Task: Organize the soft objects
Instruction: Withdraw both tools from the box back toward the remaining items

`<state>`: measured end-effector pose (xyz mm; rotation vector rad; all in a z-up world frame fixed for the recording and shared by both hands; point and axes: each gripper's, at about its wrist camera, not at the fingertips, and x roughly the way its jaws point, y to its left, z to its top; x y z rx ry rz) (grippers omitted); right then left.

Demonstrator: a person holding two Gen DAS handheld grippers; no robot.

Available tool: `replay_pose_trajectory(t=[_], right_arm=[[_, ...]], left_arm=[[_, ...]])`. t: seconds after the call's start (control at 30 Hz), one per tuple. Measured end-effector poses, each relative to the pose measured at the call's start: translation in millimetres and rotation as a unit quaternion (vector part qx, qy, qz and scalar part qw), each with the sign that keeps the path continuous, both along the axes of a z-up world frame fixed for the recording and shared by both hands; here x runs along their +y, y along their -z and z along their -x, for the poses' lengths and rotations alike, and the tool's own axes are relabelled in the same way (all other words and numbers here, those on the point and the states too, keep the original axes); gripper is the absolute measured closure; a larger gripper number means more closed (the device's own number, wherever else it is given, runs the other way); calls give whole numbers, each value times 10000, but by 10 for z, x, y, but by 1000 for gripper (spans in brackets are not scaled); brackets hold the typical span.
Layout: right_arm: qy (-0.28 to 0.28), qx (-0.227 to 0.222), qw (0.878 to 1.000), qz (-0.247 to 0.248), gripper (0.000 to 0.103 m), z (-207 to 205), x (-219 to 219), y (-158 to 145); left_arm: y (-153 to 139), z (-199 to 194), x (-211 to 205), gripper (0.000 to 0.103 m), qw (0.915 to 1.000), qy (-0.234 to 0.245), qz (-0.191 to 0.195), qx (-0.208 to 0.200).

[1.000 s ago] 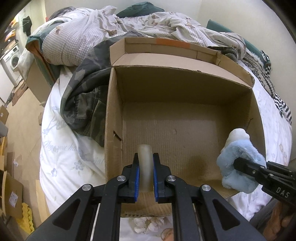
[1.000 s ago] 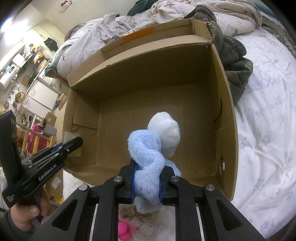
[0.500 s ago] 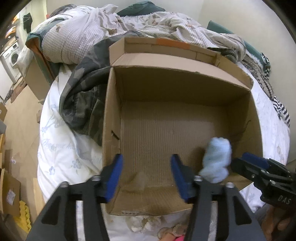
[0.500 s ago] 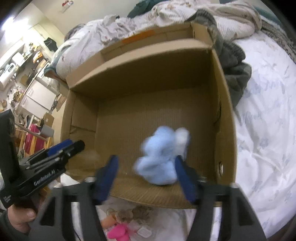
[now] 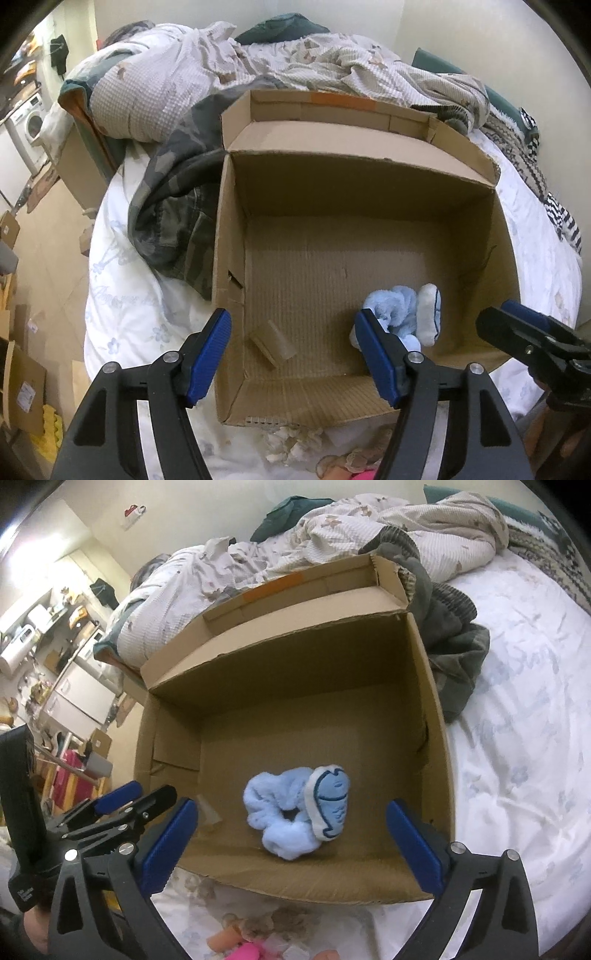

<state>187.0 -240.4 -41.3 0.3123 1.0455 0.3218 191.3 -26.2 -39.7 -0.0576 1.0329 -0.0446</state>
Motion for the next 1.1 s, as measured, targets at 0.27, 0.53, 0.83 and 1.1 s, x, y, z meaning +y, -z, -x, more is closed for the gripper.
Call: replay_pose_trajectory(t=[0.27,0.53,0.83,1.1], right_arm=[[75,-30,9999,138,0,81,26,-46],[-94,-171,9988,459,0,247,81,-143],[-134,-217,9989,384,0,435,74,-269],[-289,-228,9989,278,0,640,38,-260]], left_arm=[[-139,131,62,36,9996,-101,-104,-225],[-257,299,169,36,9991,-253,-118,-311],[-354,529,313,36,9982,-435,-155,-376],[-308,729,342,36,9988,-416,-136,-235]])
